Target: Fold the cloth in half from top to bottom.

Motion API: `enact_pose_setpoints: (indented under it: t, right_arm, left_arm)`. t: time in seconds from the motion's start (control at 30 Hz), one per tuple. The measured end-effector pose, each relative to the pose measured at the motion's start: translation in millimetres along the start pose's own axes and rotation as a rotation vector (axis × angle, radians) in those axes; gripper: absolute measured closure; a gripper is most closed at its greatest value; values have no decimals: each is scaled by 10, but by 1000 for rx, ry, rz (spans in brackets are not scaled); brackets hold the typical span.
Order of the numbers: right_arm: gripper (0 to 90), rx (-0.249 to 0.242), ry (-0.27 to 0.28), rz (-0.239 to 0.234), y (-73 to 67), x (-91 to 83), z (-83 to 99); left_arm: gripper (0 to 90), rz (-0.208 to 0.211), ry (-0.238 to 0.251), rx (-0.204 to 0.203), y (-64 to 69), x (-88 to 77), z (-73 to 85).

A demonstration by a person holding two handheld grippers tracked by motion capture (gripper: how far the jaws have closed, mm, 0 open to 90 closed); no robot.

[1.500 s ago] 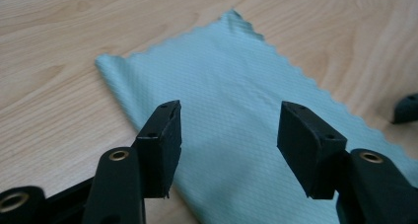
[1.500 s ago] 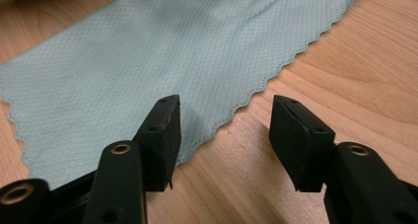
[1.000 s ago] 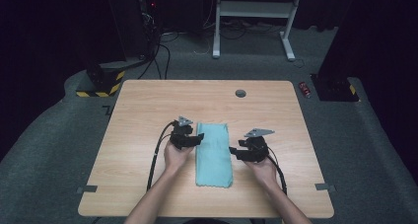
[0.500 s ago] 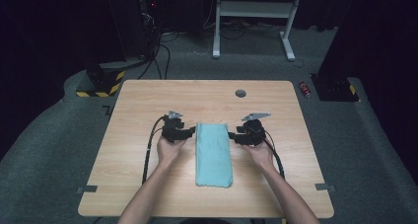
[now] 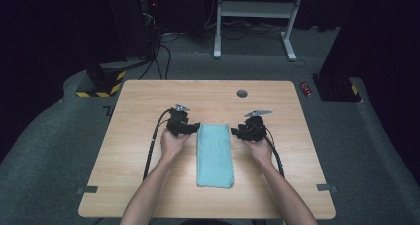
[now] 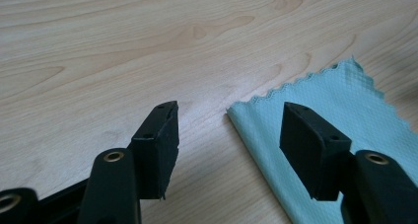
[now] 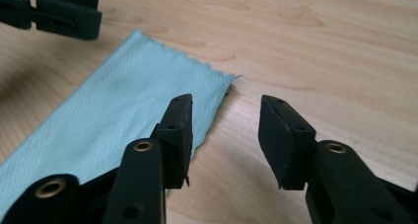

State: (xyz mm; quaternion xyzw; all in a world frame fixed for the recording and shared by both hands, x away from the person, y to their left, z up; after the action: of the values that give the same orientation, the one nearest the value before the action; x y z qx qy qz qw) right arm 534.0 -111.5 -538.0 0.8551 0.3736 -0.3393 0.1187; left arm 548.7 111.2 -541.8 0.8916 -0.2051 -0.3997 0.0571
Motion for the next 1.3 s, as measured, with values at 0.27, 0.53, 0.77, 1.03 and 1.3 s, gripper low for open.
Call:
enact_pose_setpoints:
  t: [0.27, 0.53, 0.77, 1.03, 1.3]
  right_arm:
    - [620, -5, -28, 23, 27, 183, -140]
    - [619, 11, -63, 44, 52, 426, -148]
    - [628, 29, -66, 40, 70, 518, -109]
    - [791, -22, -69, 44, -6, 577, -141]
    - [895, -64, -79, 57, -12, 585, -143]
  left_arm:
    - [442, -20, -23, -41, 19, 130, -8]
    - [497, -4, -46, -42, 55, 195, 36]
    - [542, -9, -56, -26, 73, 264, 66]
    - [710, -8, -62, 1, 106, 270, 80]
    - [881, 46, -93, -18, 93, 286, 75]
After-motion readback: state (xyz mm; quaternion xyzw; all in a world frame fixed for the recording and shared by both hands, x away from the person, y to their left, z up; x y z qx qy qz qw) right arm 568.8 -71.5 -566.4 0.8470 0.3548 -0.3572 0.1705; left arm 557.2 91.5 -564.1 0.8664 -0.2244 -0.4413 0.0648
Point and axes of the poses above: each handheld gripper's, and its own axes: x roughly forward along the jaws, z roughly out of its underside, y roughly to its right, the point moved 7 cm from there along x, roughly forward along the jaws, and after that the axes turned 11 degrees about -x, right-handed, at the moved point
